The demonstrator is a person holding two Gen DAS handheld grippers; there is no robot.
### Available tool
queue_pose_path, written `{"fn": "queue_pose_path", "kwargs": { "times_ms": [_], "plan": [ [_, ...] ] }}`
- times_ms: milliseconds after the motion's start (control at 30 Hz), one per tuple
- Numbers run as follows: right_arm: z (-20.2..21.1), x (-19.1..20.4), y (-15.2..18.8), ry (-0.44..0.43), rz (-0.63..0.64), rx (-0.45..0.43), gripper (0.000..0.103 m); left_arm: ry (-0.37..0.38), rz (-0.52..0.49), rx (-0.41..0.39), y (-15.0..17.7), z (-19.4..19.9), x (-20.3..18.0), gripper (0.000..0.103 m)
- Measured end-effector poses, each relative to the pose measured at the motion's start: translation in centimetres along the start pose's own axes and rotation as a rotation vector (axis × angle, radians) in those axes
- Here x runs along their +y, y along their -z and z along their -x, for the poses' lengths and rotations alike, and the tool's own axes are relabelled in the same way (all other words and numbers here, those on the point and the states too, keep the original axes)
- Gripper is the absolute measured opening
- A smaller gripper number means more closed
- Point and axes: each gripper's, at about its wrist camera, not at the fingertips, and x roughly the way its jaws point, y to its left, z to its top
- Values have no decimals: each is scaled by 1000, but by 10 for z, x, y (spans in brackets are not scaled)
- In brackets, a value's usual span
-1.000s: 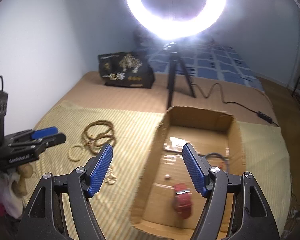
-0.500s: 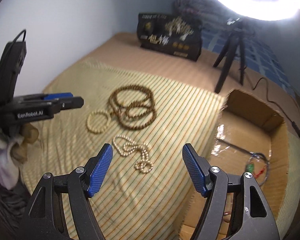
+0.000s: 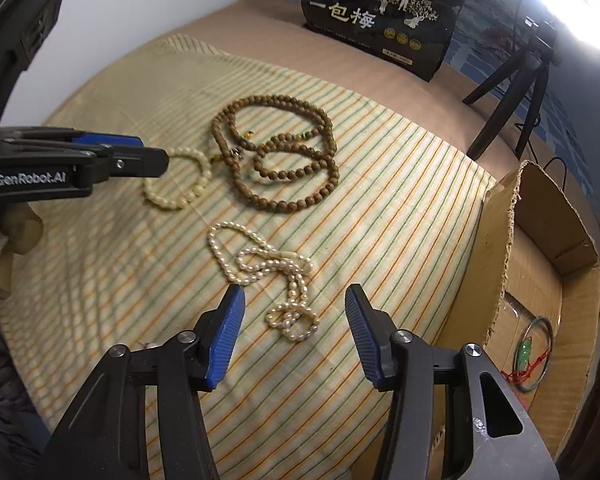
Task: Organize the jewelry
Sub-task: 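Move the left tool to the white bead bracelet while the right tool approaches the pearl necklace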
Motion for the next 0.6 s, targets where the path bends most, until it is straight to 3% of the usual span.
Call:
{"fn": "queue_pose_path", "kwargs": {
  "times_ms": [333, 600],
  "plan": [
    [-21, 1, -6, 15, -12, 35, 47, -6, 31, 28, -5, -18, 8, 39],
    [-29, 1, -9, 18, -55, 25, 47, -36, -5, 40, -6, -28, 3, 37]
  ]
}}
